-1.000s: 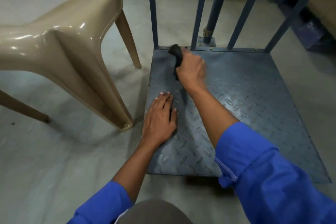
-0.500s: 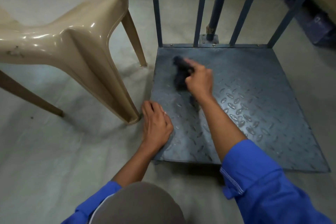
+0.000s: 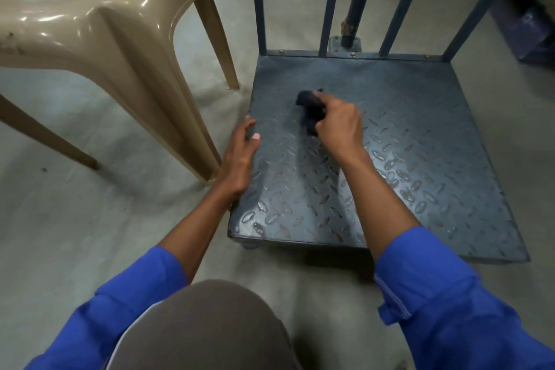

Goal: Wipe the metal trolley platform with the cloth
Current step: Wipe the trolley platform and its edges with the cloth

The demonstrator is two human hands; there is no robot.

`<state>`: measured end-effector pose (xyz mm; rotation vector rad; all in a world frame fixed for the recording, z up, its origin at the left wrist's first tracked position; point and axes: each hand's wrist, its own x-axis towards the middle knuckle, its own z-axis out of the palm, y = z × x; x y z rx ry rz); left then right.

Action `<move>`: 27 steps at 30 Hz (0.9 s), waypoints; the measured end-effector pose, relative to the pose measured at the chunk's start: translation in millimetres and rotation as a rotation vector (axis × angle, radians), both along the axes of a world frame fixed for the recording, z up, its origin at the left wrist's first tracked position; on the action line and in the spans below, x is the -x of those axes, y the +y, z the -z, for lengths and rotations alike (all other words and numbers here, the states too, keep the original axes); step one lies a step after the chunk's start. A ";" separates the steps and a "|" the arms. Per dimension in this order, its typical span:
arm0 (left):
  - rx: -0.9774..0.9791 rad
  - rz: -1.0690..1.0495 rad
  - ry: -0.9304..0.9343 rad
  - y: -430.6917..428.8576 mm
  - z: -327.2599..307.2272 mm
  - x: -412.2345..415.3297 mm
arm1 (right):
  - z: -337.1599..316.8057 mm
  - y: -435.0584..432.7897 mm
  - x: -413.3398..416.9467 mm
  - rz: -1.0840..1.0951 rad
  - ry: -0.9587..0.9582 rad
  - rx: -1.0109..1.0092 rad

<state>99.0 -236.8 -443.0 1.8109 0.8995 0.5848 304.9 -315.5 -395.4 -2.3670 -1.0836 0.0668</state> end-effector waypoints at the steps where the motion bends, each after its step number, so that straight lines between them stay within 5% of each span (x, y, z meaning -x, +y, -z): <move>1: -0.093 0.046 0.094 -1.1 0.7 -3.3 | 3.9 1.4 0.6 0.022 -0.020 0.042; 6: -0.640 0.197 0.574 -7.4 23.2 -15.9 | 27.9 7.0 24.2 -0.096 -0.051 0.127; 21: -0.633 0.149 0.679 -38.4 23.5 -3.4 | 20.1 41.7 24.1 -0.064 -0.065 0.061; 27: -0.636 0.153 0.664 -73.8 20.1 32.3 | 13.8 22.8 78.3 -0.444 -0.058 0.152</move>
